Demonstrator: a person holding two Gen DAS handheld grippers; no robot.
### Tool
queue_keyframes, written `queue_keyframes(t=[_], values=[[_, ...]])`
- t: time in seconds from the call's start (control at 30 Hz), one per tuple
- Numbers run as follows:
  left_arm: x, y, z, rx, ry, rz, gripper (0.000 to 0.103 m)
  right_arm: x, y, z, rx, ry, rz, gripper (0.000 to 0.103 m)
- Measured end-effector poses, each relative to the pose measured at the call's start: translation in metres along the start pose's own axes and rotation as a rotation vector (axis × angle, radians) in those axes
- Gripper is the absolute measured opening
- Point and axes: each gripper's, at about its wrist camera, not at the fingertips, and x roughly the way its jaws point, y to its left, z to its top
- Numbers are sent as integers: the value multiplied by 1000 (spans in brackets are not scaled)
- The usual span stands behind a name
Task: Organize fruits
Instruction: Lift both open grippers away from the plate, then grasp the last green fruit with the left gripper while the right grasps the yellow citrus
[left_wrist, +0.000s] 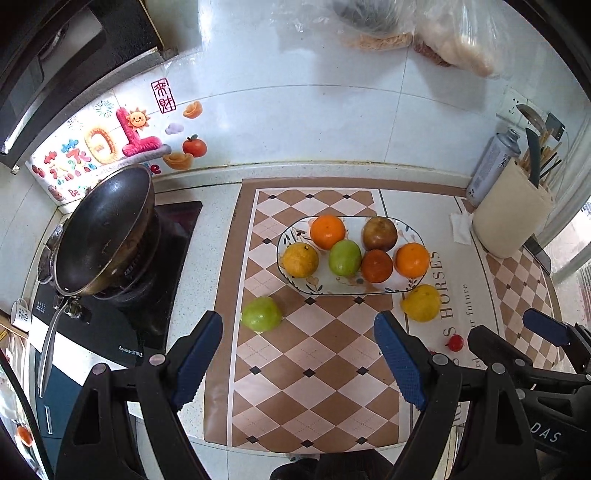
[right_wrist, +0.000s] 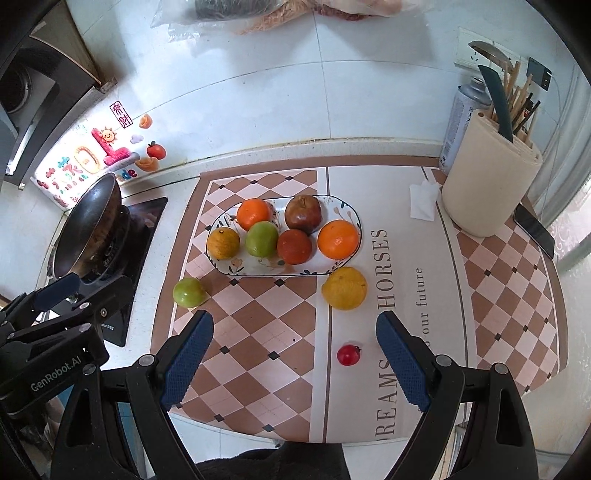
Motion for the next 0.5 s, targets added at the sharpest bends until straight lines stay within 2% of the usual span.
queue_keyframes(t=[0.17,0.27,0.37,0.5], values=[[4,1,2,-4,3,1,84,6,-4,2,21,15,18,92],[14,3,6,-4,20,-1,84,17,-13,6,58,37,65,92],[33,6,9,1,76,-24,103,33,-31,12,103,53,65,92],[72,21,14,-24,150,17,103,72,-66,23,165,120,34,92]])
